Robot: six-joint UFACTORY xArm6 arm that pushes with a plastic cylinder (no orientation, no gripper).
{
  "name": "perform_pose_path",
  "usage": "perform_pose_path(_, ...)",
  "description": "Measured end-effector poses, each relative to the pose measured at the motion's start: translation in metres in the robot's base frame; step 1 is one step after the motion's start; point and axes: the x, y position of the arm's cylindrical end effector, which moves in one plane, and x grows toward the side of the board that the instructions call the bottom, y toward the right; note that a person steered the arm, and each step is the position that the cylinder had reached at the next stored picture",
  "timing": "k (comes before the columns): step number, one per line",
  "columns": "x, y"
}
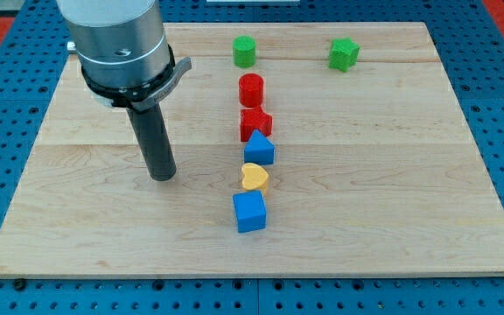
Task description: Move your arm around on the board
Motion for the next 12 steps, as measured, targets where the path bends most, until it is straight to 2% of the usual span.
perform_pose_path(3,0.025,-0.001)
perform_pose_path(5,-0.047,-0.009)
perform_pose_path(7,-0.052,-0.018)
perform_pose_path(10,-0.040,-0.032)
perform_pose_path(12,-0.013,-0.032)
